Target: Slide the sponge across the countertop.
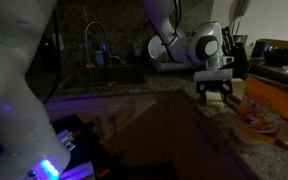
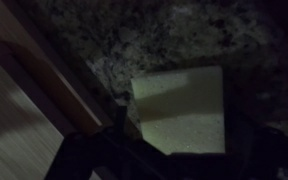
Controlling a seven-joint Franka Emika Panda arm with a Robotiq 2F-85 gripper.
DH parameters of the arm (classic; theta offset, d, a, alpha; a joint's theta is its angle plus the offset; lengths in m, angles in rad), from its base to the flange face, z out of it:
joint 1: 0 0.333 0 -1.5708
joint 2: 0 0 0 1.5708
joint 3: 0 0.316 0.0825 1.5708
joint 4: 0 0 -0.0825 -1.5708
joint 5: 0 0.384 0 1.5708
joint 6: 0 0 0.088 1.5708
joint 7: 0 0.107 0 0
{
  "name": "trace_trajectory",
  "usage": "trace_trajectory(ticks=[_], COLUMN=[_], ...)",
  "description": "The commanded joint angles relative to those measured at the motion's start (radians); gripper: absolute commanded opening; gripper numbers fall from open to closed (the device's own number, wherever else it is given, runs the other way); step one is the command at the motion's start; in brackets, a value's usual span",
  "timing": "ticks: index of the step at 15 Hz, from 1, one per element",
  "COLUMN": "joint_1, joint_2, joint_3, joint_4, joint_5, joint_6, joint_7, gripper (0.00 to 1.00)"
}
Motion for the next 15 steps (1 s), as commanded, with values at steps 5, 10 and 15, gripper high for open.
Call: trace_trajectory(ticks=[5,10,15], joint_1=[-0.034,-0.042,-0.046], joint_2=[0.015,0.018,0.027], joint_3=[0.042,0.044,0.038], joint_4=[0.083,0.123,0.145], joint_5=[0.104,0.151,0.172], joint_6=[-0.194,-0.25,-0.276], joint_7=[-0.022,-0.017,-0.012], gripper=[0.54,0.23,0.0])
